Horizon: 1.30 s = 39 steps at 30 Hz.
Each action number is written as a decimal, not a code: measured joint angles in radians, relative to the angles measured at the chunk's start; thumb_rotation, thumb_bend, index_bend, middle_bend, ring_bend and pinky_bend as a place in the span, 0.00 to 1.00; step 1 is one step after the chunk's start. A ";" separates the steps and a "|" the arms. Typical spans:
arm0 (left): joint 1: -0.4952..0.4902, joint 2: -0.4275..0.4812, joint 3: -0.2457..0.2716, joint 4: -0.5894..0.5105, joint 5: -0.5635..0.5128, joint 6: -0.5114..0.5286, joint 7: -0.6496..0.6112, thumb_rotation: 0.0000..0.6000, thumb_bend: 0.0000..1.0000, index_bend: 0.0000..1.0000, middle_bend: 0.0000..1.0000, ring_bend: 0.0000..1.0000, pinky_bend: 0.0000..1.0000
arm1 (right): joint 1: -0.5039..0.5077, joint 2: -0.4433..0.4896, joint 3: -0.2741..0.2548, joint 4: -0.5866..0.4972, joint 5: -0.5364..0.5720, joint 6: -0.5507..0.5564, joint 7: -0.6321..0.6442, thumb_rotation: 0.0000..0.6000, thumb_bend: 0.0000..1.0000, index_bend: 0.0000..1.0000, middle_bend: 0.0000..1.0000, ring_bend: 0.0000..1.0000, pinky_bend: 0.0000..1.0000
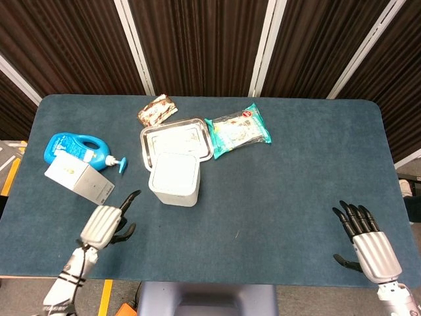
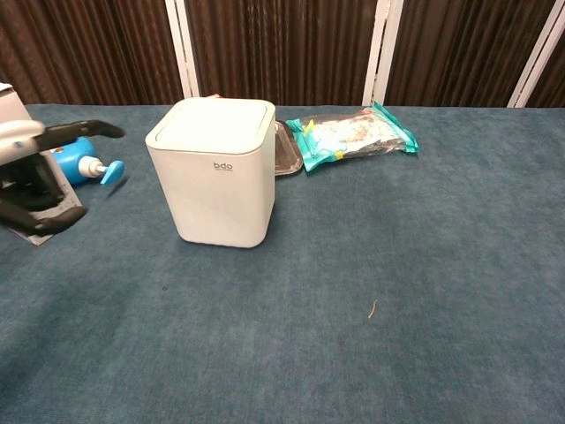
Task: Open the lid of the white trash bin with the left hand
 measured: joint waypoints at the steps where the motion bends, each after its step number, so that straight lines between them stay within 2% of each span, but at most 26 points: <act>1: -0.015 -0.010 -0.014 -0.009 -0.035 -0.008 0.024 1.00 0.45 0.00 1.00 1.00 1.00 | 0.000 0.001 -0.001 -0.001 -0.002 0.001 0.000 1.00 0.08 0.00 0.00 0.00 0.00; 5: -0.078 -0.053 -0.076 -0.043 -0.157 -0.018 0.132 1.00 0.45 0.00 1.00 1.00 1.00 | -0.005 0.003 -0.005 -0.001 -0.013 0.012 0.002 1.00 0.08 0.00 0.00 0.00 0.00; 10: -0.123 -0.071 -0.103 -0.079 -0.228 -0.017 0.184 1.00 0.45 0.00 1.00 1.00 1.00 | -0.005 0.002 -0.005 -0.001 -0.010 0.009 0.000 1.00 0.08 0.00 0.00 0.00 0.00; 16: -0.156 -0.084 -0.099 -0.074 -0.281 -0.028 0.236 1.00 0.45 0.00 1.00 1.00 1.00 | -0.004 0.004 -0.004 -0.003 -0.007 0.005 -0.001 1.00 0.08 0.00 0.00 0.00 0.00; 23: -0.218 -0.106 -0.062 -0.060 -0.412 -0.028 0.376 1.00 0.45 0.00 1.00 1.00 1.00 | -0.006 0.009 -0.002 -0.003 -0.006 0.011 0.012 1.00 0.08 0.00 0.00 0.00 0.00; 28: -0.254 -0.110 -0.039 -0.060 -0.462 -0.009 0.435 1.00 0.45 0.00 1.00 1.00 1.00 | -0.007 0.008 -0.002 -0.003 -0.004 0.011 0.009 1.00 0.08 0.00 0.00 0.00 0.00; 31: -0.251 -0.110 -0.038 -0.067 -0.426 0.015 0.421 1.00 0.45 0.00 1.00 1.00 1.00 | -0.007 0.009 -0.001 -0.004 -0.002 0.010 0.009 1.00 0.08 0.00 0.00 0.00 0.00; 33: -0.243 -0.107 -0.036 -0.073 -0.362 0.043 0.397 1.00 0.45 0.00 1.00 1.00 1.00 | -0.007 0.009 0.000 -0.004 -0.001 0.009 0.009 1.00 0.08 0.00 0.00 0.00 0.00; 39: -0.192 -0.049 0.006 -0.129 -0.093 0.145 0.341 1.00 0.45 0.00 1.00 1.00 1.00 | -0.008 0.011 -0.003 -0.007 -0.003 0.007 0.001 1.00 0.08 0.00 0.00 0.00 0.00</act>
